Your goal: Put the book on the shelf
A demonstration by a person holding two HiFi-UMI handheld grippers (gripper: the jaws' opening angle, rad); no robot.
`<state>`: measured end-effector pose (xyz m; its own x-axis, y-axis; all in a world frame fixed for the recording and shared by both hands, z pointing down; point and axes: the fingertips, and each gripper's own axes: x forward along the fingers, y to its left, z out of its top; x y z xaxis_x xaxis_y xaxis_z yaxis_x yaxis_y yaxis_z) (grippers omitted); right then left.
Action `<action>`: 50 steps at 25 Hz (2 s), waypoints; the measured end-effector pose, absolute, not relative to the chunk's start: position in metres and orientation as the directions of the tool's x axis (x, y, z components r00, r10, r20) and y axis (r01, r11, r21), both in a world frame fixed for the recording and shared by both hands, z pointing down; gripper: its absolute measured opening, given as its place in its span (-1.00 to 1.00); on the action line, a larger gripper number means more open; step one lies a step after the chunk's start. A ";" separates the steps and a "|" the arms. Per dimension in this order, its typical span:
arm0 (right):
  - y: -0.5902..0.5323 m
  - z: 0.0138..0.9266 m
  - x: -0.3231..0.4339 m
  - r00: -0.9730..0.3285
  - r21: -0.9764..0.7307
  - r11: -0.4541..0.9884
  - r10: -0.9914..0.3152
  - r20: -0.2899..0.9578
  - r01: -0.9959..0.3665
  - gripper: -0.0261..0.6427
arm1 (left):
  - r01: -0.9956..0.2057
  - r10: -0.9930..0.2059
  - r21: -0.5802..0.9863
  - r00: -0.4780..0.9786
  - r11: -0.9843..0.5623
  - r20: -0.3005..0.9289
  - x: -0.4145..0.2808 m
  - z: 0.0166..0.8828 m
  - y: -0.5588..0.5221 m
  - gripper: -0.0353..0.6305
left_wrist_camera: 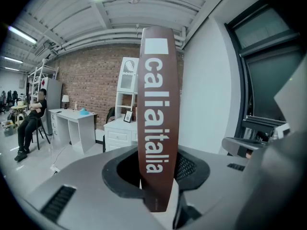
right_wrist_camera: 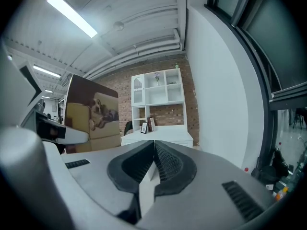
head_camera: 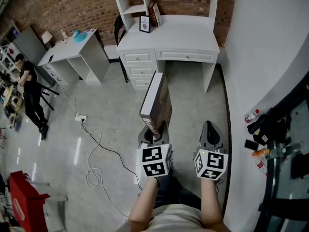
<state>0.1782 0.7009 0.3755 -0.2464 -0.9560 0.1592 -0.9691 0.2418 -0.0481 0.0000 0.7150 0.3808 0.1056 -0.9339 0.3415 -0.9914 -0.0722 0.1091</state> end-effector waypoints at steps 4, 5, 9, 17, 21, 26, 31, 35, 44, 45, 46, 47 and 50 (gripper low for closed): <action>0.689 0.375 0.179 -0.246 -0.050 0.241 -0.956 0.159 -0.969 -0.87 | -0.992 -0.931 0.109 0.105 -0.071 0.349 -0.002 0.384 0.702 -0.45; 0.686 0.376 0.179 -0.243 -0.049 0.238 -0.957 0.160 -0.970 -0.87 | -0.991 -0.931 0.110 0.106 -0.071 0.350 -0.002 0.385 0.698 -0.45; 0.665 0.378 0.179 -0.231 -0.045 0.226 -0.960 0.161 -0.973 -0.87 | -0.990 -0.930 0.116 0.112 -0.075 0.349 -0.005 0.387 0.676 -0.45; 0.604 0.377 0.164 -0.218 -0.037 0.215 -0.963 0.158 -0.976 -0.87 | -0.989 -0.929 0.122 0.124 -0.086 0.349 -0.019 0.389 0.613 -0.45; 0.569 0.371 0.150 -0.210 -0.027 0.208 -0.965 0.155 -0.978 -0.87 | -0.987 -0.929 0.131 0.135 -0.095 0.344 -0.031 0.385 0.575 -0.45; 0.529 0.367 0.134 -0.202 -0.022 0.201 -0.967 0.153 -0.979 -0.87 | -0.985 -0.928 0.137 0.147 -0.105 0.343 -0.045 0.383 0.534 -0.45; 0.495 0.368 0.113 -0.203 -0.020 0.202 -0.969 0.141 -0.979 -0.87 | -0.985 -0.928 0.136 0.149 -0.108 0.341 -0.064 0.385 0.499 -0.45; 0.474 0.370 0.101 -0.199 -0.020 0.198 -0.969 0.145 -0.980 -0.87 | -0.984 -0.927 0.137 0.153 -0.112 0.343 -0.076 0.387 0.477 -0.45; 0.437 0.377 0.099 -0.166 -0.010 0.167 -0.971 0.170 -0.986 -0.87 | -0.981 -0.918 0.141 0.174 -0.132 0.357 -0.083 0.394 0.437 -0.45; 0.433 0.378 0.099 -0.163 -0.012 0.163 -0.971 0.175 -0.987 -0.87 | -0.981 -0.916 0.142 0.178 -0.135 0.359 -0.082 0.395 0.433 -0.45; 0.430 0.379 0.099 -0.161 -0.013 0.162 -0.971 0.178 -0.987 -0.87 | -0.980 -0.915 0.143 0.180 -0.137 0.362 -0.081 0.396 0.430 -0.45; 0.427 0.379 0.098 -0.162 -0.012 0.163 -0.970 0.181 -0.987 -0.87 | -0.980 -0.913 0.145 0.182 -0.138 0.364 -0.081 0.397 0.426 -0.45; 0.412 0.382 0.098 -0.170 -0.011 0.171 -0.968 0.185 -0.985 -0.87 | -0.980 -0.911 0.145 0.184 -0.139 0.370 -0.077 0.399 0.411 -0.45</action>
<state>0.0981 0.4116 0.3818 -0.1698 -0.9679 0.1854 -0.9853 0.1708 -0.0108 -0.0773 0.4107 0.3989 0.1841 -0.9108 0.3696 -0.9796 -0.1391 0.1452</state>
